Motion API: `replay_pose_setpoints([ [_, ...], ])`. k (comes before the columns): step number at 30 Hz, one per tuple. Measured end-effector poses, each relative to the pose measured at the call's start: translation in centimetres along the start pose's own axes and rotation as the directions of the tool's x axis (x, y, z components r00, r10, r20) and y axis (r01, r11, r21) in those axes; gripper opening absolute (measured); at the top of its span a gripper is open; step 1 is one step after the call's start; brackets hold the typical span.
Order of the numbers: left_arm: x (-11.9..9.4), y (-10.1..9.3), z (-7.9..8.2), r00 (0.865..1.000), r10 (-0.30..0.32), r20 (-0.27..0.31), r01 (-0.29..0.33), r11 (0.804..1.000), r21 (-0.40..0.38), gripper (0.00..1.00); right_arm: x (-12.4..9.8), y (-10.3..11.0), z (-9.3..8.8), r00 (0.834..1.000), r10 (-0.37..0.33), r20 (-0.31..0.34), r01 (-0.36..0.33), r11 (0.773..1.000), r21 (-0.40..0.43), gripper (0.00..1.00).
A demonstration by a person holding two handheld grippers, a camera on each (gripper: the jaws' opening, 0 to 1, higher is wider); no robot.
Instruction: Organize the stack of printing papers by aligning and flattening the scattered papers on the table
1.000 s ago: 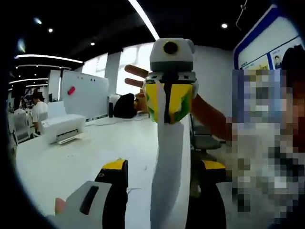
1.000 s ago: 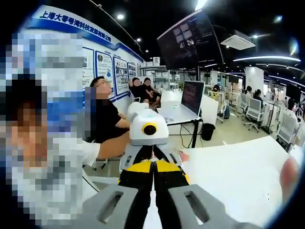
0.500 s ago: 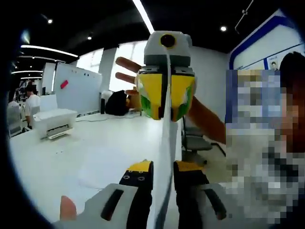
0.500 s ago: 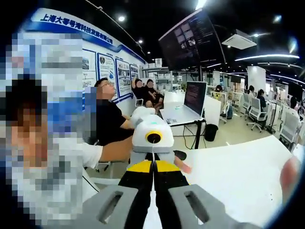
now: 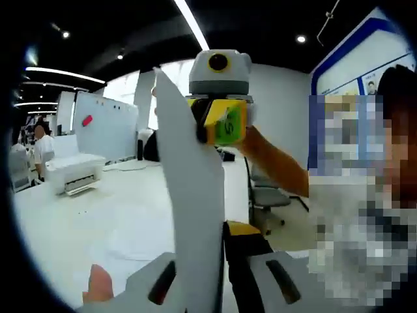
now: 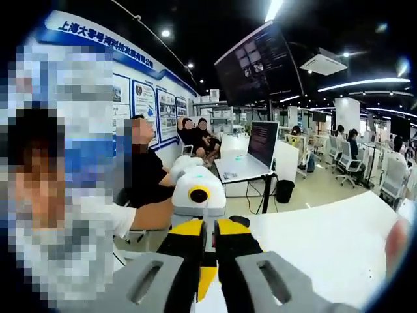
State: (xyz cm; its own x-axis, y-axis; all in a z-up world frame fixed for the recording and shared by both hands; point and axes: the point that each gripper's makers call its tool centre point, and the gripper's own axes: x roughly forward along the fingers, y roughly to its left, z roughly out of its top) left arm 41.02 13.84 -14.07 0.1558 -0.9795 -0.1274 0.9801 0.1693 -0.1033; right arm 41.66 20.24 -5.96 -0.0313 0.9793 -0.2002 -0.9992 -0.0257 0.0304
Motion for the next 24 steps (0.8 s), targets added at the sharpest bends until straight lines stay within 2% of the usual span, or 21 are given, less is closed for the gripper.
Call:
replay_pose_setpoints([
  [2, -0.3, 0.1, 0.0, 1.0, 0.013, 0.002, -0.013, 1.0, 0.02, 0.05, -0.7, -0.6, 0.9, 0.999, -0.021, 0.039, 0.021, 1.0, 0.009, 0.25],
  [3, -0.7, 0.6, 0.2, 0.998, 0.058, 0.015, -0.058, 0.998, 0.037, 0.05, -1.2, -1.4, 1.6, 0.995, -0.063, 0.077, 0.065, 0.998, -0.024, 0.26],
  [4, -1.1, 0.7, 0.2, 0.997, 0.07, 0.015, -0.07, 0.997, 0.039, 0.05, -1.9, -2.2, 2.3, 0.989, -0.101, 0.105, 0.108, 0.992, -0.062, 0.27],
  [5, -1.6, 1.2, 0.4, 0.994, 0.107, 0.026, -0.107, 0.994, 0.02, 0.05, -2.8, -3.0, 2.8, 0.98, -0.148, 0.132, 0.163, 0.981, -0.107, 0.28],
  [6, -2.2, 1.5, 0.7, 0.991, 0.131, 0.04, -0.13, 0.991, -0.02, 0.05, -3.6, -3.7, 3.1, 0.97, -0.189, 0.156, 0.206, 0.973, -0.101, 0.28],
  [8, -2.8, 1.4, 0.9, 0.99, 0.132, 0.048, -0.129, 0.99, -0.056, 0.05, -4.3, -4.0, 3.1, 0.966, -0.206, 0.157, 0.221, 0.971, -0.087, 0.26],
  [10, -4.8, 1.8, 2.1, 0.978, 0.175, 0.11, -0.166, 0.982, -0.091, 0.05, -6.4, -5.2, 3.2, 0.938, -0.277, 0.211, 0.291, 0.956, -0.041, 0.27],
  [13, -6.9, 1.5, 2.6, 0.967, 0.206, 0.149, -0.197, 0.978, -0.076, 0.05, -9.3, -7.0, 2.5, 0.9, -0.367, 0.238, 0.38, 0.925, -0.013, 0.26],
  [14, -7.1, 1.4, 2.6, 0.968, 0.204, 0.147, -0.194, 0.978, -0.076, 0.05, -9.8, -7.3, 2.0, 0.891, -0.39, 0.234, 0.404, 0.915, -0.015, 0.26],
  [17, -9.3, 0.3, 3.1, 0.949, 0.235, 0.209, -0.221, 0.971, -0.09, 0.05, -11.5, -8.3, 0.3, 0.86, -0.463, 0.214, 0.48, 0.876, -0.036, 0.33],
  [18, -9.9, 0.3, 3.5, 0.934, 0.265, 0.241, -0.249, 0.964, -0.093, 0.05, -11.6, -8.2, -0.6, 0.853, -0.483, 0.198, 0.505, 0.859, -0.082, 0.38],
  [19, -10.5, -0.4, 3.2, 0.932, 0.264, 0.247, -0.25, 0.964, -0.088, 0.05, -12.1, -8.6, -2.0, 0.833, -0.53, 0.16, 0.55, 0.824, -0.135, 0.44],
  [22, -12.0, -1.0, 2.6, 0.91, 0.302, 0.283, -0.284, 0.953, -0.102, 0.05, -12.5, -9.2, -5.3, 0.808, -0.584, 0.081, 0.586, 0.779, -0.222, 0.51],
  [24, -12.5, -0.9, 2.3, 0.898, 0.324, 0.296, -0.303, 0.946, -0.116, 0.05, -12.8, -9.9, -6.9, 0.796, -0.604, 0.042, 0.596, 0.769, -0.233, 0.5],
])
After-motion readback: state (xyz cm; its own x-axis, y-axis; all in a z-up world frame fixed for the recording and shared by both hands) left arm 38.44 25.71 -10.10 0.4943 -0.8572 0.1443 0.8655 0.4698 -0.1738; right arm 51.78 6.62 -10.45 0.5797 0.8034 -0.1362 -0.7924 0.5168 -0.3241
